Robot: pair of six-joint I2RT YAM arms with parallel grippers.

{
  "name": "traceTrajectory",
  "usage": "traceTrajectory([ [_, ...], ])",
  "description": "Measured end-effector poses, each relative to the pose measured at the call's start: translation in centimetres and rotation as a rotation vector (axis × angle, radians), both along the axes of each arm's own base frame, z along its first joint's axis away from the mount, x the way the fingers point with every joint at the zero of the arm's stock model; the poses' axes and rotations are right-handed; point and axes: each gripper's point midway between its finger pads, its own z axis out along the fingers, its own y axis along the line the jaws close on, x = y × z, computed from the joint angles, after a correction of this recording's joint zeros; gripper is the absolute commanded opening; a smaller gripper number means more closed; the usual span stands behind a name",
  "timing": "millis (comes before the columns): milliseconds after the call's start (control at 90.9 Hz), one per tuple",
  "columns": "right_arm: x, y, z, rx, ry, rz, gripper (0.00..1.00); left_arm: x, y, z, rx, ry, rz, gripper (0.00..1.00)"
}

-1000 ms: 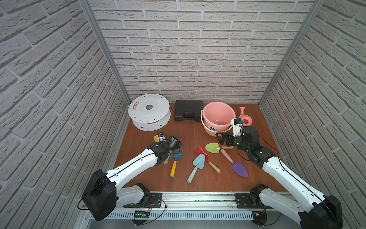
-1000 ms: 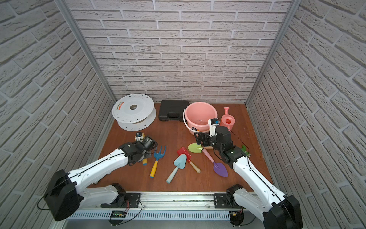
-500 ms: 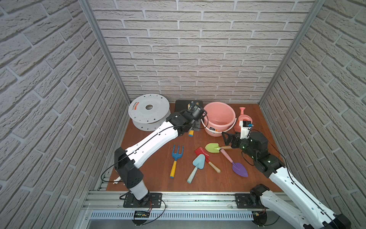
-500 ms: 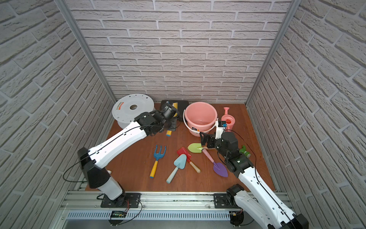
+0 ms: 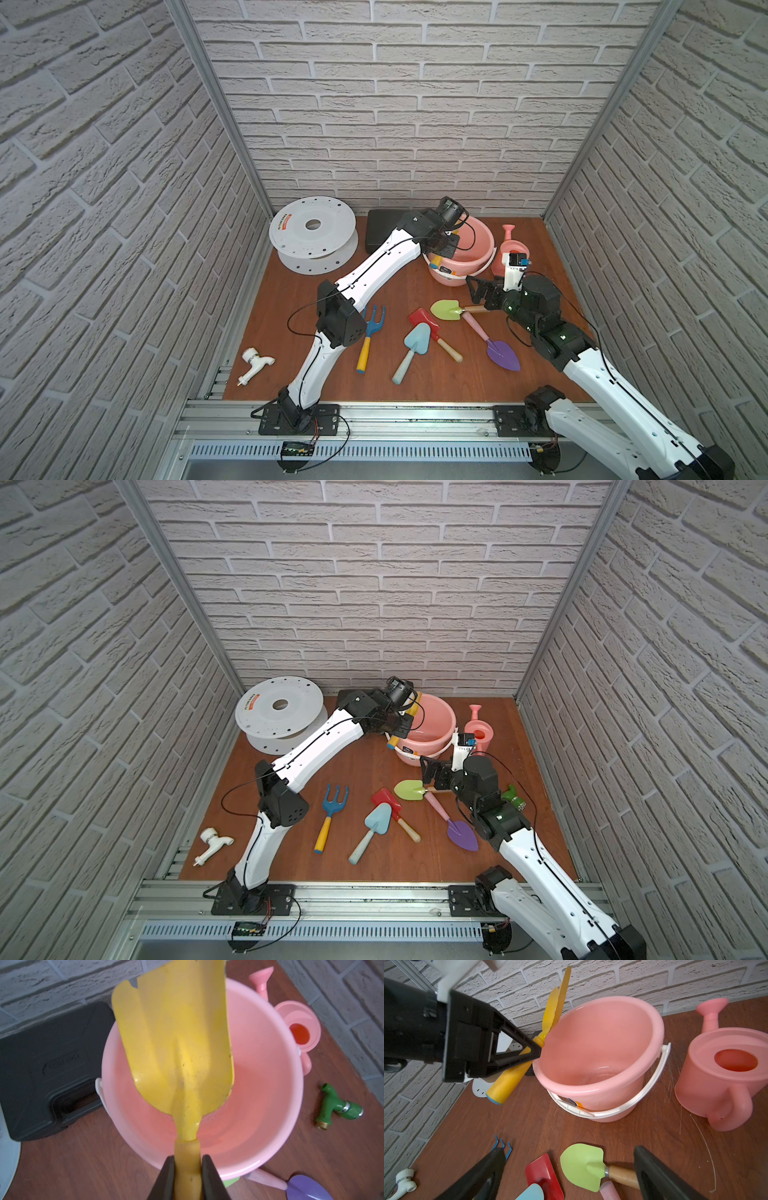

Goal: Organize the gardening tools
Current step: Place the gardening tool in the container.

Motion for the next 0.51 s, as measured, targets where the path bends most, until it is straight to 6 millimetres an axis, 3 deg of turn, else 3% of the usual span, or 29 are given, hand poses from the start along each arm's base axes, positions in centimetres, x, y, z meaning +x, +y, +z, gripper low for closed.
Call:
traceTrajectory([
  [121,0.0,0.0,0.0,0.0,0.0,-0.001,1.0,0.4,0.0,-0.1,-0.015,0.009,-0.009,0.03],
  [242,0.0,0.0,0.0,0.0,0.0,-0.001,1.0,1.2,0.4,-1.6,-0.009,0.038,-0.002,0.34],
  [352,0.0,0.0,0.0,0.0,0.0,-0.001,1.0,1.6,0.5,-3.0,0.003,0.061,-0.002,0.46],
  [506,0.0,0.0,0.0,0.0,0.0,-0.001,0.99,1.8,0.5,-3.1,-0.008,0.067,-0.004,0.62],
])
